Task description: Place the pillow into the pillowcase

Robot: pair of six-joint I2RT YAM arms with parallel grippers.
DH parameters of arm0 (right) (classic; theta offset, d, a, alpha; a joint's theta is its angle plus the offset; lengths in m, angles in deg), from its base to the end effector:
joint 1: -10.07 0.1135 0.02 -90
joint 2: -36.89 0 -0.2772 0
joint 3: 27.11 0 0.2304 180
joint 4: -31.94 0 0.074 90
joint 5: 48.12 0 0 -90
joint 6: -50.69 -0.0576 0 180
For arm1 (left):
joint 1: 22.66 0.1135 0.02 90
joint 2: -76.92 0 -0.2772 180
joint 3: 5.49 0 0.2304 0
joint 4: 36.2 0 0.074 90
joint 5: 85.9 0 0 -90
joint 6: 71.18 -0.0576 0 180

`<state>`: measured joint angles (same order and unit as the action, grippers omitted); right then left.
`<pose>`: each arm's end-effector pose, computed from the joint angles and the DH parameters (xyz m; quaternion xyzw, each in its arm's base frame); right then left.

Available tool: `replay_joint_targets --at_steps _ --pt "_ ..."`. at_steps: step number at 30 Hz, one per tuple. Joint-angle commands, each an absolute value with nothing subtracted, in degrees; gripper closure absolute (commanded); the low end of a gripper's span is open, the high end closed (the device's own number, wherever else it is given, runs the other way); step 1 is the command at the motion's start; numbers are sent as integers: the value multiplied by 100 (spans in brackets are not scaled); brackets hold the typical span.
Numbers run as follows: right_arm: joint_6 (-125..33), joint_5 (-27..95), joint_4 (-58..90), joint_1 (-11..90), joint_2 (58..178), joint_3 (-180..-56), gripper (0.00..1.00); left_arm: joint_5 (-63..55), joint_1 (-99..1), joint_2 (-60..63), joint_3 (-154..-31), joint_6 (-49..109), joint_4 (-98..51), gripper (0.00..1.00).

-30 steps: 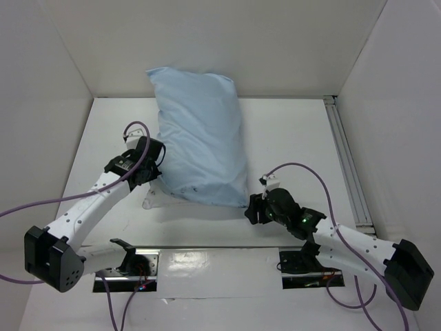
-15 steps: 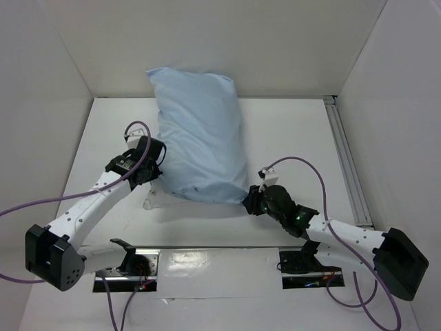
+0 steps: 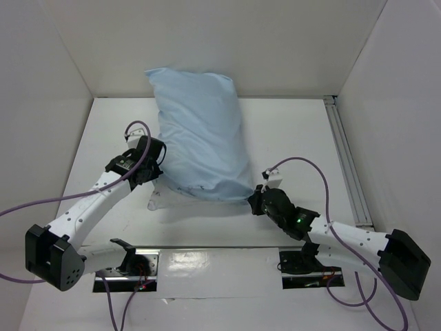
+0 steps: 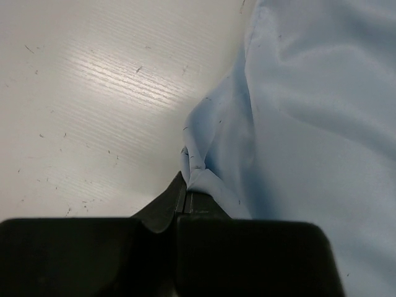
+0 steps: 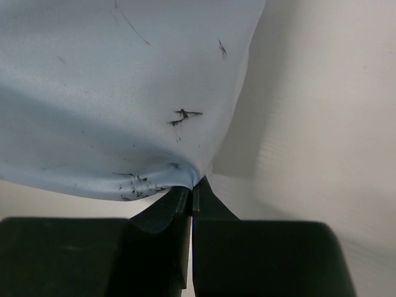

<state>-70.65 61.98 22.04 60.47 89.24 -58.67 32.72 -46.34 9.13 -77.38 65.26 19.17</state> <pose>0.1276 0.1232 0.1858 -0.0565 0.8582 0.2041 0.4676 0.2153 -0.0643 0.2894 -0.2607 0.8800 0.0063 0.3969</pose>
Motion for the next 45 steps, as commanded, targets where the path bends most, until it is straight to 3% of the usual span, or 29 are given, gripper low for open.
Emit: replay_joint_targets --at_steps 1,3,6,13,34,36,39,41,45 --pt "-7297 6799 1774 6070 8725 -5934 100 3354 -4595 907 -7912 6409 1695 100" --pt "-7367 6799 1659 6070 8637 -5873 96 3354 -4595 907 -7912 6409 1643 100" --pt "-7421 6860 1606 6070 8637 -5873 70 3301 -4595 907 -7912 6409 1642 100" --pt "-7368 6992 1869 6070 9233 -5987 67 3301 -4595 854 -7965 6409 1642 100" --pt "-6691 6307 2818 6123 9515 -5978 67 3249 -4595 749 -7912 6356 1537 100" --pt "-6691 6307 2880 6123 9586 -6030 71 3249 -4648 696 -7912 6356 1537 100" --pt "-6691 6307 2933 6123 9796 -6031 84 3249 -4648 696 -7912 6356 1537 100" --pt "-6743 6464 2933 6123 9797 -6092 100 3249 -4648 696 -7912 6356 1537 100" --pt "-7200 6948 2074 6123 9640 -6433 100 2907 -4648 749 -8104 6356 1624 100"
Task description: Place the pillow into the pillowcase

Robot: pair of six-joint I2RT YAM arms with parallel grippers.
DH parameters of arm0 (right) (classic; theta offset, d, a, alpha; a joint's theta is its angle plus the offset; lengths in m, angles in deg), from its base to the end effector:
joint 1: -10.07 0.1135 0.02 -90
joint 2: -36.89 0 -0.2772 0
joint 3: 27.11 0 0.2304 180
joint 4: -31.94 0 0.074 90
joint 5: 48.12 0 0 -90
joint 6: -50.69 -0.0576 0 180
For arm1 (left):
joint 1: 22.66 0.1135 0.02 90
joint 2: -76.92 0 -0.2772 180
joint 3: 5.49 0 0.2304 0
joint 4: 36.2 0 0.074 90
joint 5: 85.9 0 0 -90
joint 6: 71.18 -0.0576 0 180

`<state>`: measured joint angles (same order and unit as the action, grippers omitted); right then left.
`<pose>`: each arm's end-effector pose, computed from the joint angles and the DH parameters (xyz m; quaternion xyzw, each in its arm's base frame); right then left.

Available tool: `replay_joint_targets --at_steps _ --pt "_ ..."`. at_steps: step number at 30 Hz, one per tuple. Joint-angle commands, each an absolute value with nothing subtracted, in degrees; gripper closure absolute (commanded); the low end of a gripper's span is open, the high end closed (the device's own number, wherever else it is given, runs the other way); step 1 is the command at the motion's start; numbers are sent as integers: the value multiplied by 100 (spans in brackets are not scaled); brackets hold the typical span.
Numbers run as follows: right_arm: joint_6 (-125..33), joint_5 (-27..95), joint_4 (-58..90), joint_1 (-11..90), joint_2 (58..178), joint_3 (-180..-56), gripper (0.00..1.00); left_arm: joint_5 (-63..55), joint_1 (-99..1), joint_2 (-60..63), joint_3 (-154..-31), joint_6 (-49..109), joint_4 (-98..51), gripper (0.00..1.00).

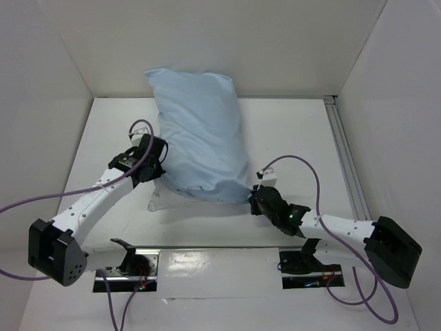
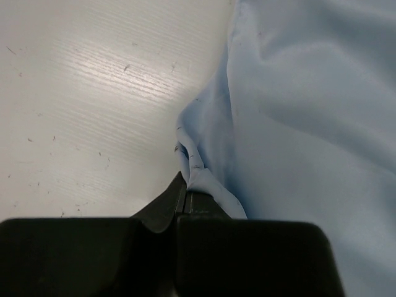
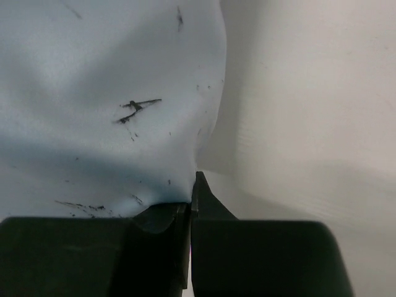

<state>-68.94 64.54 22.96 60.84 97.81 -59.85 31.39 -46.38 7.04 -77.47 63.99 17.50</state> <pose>0.1372 0.1329 0.1701 -0.0751 0.8792 0.1472 0.4468 0.2236 -0.0694 0.2841 -0.2470 0.8873 0.0030 0.3896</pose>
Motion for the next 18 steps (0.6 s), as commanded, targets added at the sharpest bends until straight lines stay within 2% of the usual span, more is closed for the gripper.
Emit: replay_joint_targets --at_steps 1,6,9,15,16,18 --pt "-7270 7000 1602 6123 9360 -6522 100 2688 -4648 810 -8219 6304 1903 100" --pt "-7368 7352 324 6123 8085 -7505 100 2037 -4648 1319 -9246 6251 2503 100" --pt "-6833 8079 287 6123 7837 -8925 100 1501 -4648 1470 -10358 6189 2618 100" --pt "-4568 8495 1296 5991 9285 -11380 100 499 -4403 619 -12997 5759 2504 100" --pt "-4260 8347 1411 5886 9522 -12140 100 437 -4306 199 -13906 5758 2504 100" --pt "-3863 7961 1047 5299 10365 -13232 100 201 -3902 -216 -14807 5758 2504 100"
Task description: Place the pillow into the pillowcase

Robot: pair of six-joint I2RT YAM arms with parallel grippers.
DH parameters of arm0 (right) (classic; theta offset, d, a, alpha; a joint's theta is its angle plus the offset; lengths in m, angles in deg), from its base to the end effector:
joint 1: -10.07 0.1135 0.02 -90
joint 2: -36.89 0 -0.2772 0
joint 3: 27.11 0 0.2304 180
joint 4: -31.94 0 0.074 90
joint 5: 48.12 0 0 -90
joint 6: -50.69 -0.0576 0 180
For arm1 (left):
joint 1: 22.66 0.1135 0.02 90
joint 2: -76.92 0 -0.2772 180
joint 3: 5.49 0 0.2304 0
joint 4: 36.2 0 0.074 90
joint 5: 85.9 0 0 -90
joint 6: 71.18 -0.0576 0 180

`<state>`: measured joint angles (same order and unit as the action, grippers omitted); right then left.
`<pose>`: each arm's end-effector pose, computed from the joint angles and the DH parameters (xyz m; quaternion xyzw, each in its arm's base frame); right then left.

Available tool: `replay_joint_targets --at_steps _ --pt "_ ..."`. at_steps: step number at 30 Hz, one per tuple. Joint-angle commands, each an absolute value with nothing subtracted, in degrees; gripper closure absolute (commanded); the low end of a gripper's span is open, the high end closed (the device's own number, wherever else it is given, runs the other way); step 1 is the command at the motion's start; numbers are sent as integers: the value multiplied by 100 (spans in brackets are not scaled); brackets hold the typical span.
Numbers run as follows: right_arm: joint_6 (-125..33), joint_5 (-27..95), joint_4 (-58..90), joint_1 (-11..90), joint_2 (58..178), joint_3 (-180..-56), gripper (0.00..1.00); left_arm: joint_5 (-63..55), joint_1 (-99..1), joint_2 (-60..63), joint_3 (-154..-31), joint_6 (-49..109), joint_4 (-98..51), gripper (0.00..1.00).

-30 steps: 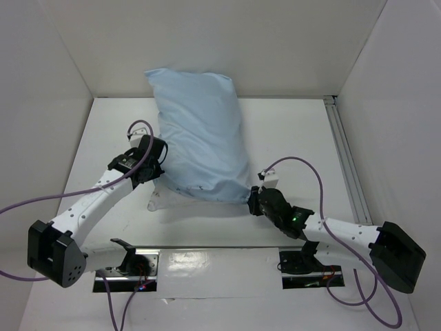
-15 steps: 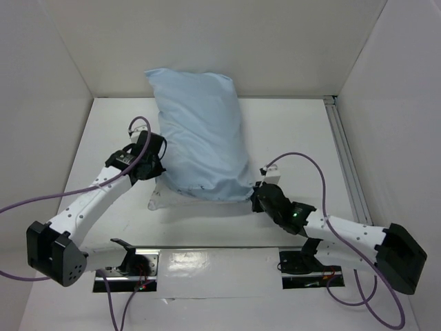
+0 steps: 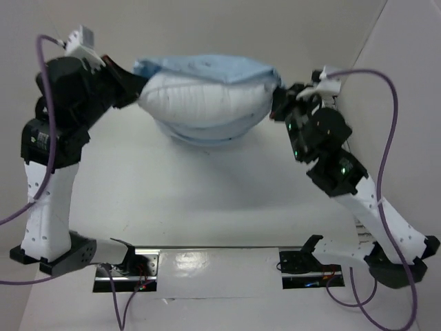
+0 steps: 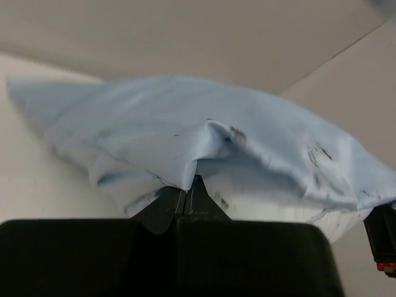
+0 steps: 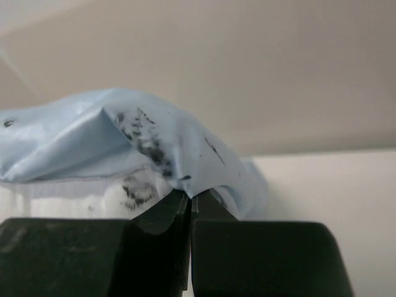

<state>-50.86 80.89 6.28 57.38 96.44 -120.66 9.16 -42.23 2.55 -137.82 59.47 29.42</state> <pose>0.1541 0.1136 0.4985 0.0512 0.6641 0.1603 0.7285 0.1880 -0.0615 0.5582 -0.1661 0.7340 -0.3012 0.5856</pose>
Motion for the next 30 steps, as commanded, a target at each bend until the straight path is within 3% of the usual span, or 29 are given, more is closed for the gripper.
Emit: replay_joint_targets --at_steps 1,2,4,6,7,12,16,20,25,30 --pt "-3861 7672 826 5009 10655 -13821 100 7 -3701 -418 -15682 5810 2443 100" --pt "-3861 6912 284 4528 11250 -15071 100 -586 -3246 -768 -16047 5872 2268 100" --pt "-3563 6624 -394 4339 11920 -16491 100 -1204 -2752 -877 -16393 6274 1829 100" --pt "-3239 6623 -1403 4339 12989 -18891 100 -2194 -1807 -773 -16035 6723 1223 100" --pt "-2906 6623 -1504 4339 13170 -19350 100 -2427 -1530 -772 -15894 7073 812 100" --pt "-2367 7326 -346 4339 12451 -17282 100 -3620 -1088 -956 -15305 7690 -138 100" --pt "-2367 7659 -495 4339 12881 -17088 100 -4554 -940 -1332 -14916 9060 -2133 100" --pt "-2428 7459 -127 4136 13022 -17139 100 -4960 -728 -1685 -15452 9641 -2637 100" --pt "-2323 7020 277 4136 13348 -18606 100 -5022 -168 -2237 -16583 10783 -3814 100" --pt "-2463 6624 1886 4136 12514 -17914 100 -4548 677 -1889 -16543 11665 -4854 100"
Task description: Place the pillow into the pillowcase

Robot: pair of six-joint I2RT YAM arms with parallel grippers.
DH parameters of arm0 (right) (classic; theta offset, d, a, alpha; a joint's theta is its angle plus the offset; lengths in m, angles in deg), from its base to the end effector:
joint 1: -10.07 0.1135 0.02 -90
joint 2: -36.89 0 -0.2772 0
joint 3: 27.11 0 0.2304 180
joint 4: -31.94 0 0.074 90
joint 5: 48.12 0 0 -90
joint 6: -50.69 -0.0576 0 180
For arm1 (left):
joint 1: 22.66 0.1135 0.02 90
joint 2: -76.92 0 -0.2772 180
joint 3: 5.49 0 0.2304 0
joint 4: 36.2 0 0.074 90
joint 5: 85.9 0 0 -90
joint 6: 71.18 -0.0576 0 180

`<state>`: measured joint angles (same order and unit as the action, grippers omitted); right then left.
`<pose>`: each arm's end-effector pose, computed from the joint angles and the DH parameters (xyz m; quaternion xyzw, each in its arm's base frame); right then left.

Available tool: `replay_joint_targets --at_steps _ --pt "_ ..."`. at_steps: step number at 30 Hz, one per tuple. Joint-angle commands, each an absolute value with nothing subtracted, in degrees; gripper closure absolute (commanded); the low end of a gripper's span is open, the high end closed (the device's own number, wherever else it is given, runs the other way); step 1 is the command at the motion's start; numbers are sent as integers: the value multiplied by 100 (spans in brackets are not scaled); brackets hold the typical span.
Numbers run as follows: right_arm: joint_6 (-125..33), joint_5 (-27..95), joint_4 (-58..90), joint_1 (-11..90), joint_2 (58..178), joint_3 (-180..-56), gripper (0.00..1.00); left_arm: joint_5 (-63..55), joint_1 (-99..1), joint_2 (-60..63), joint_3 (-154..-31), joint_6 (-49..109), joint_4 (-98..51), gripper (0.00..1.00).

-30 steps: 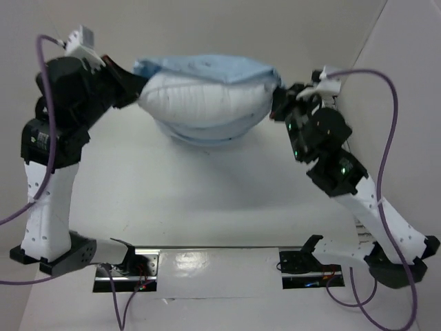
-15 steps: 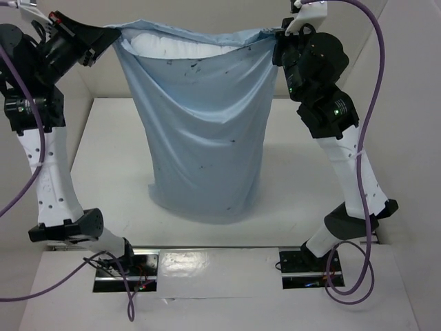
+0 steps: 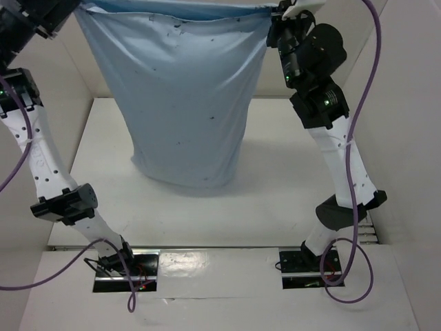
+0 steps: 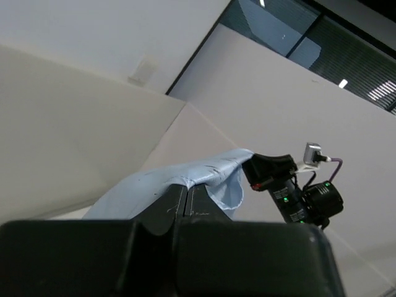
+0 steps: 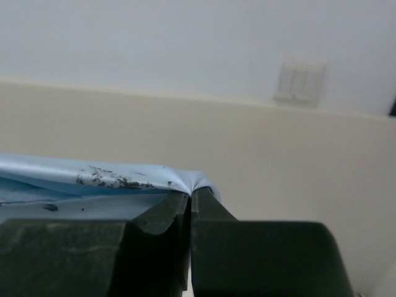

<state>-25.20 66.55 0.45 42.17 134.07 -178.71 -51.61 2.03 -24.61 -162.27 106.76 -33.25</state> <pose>0.2712 0.1417 0.6251 -0.0480 0.5663 0.0107 0.8227 0.2669 0.0703 0.6586 0.0075 0.5264 -0.5673 0.6333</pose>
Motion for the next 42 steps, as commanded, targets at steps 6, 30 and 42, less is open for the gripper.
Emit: replay_joint_targets --at_steps 6,30,42 --pt "-2657 6315 1695 4136 12890 -18177 100 -4328 592 -1492 -15719 11007 -4257 100" --pt "-5864 3038 1200 1746 13578 -18221 100 -5506 -175 -3051 -16358 10714 -4359 100" --pt "-6374 2571 3198 1746 11906 -17034 100 -4987 1469 -1439 -16139 11602 -5319 100"
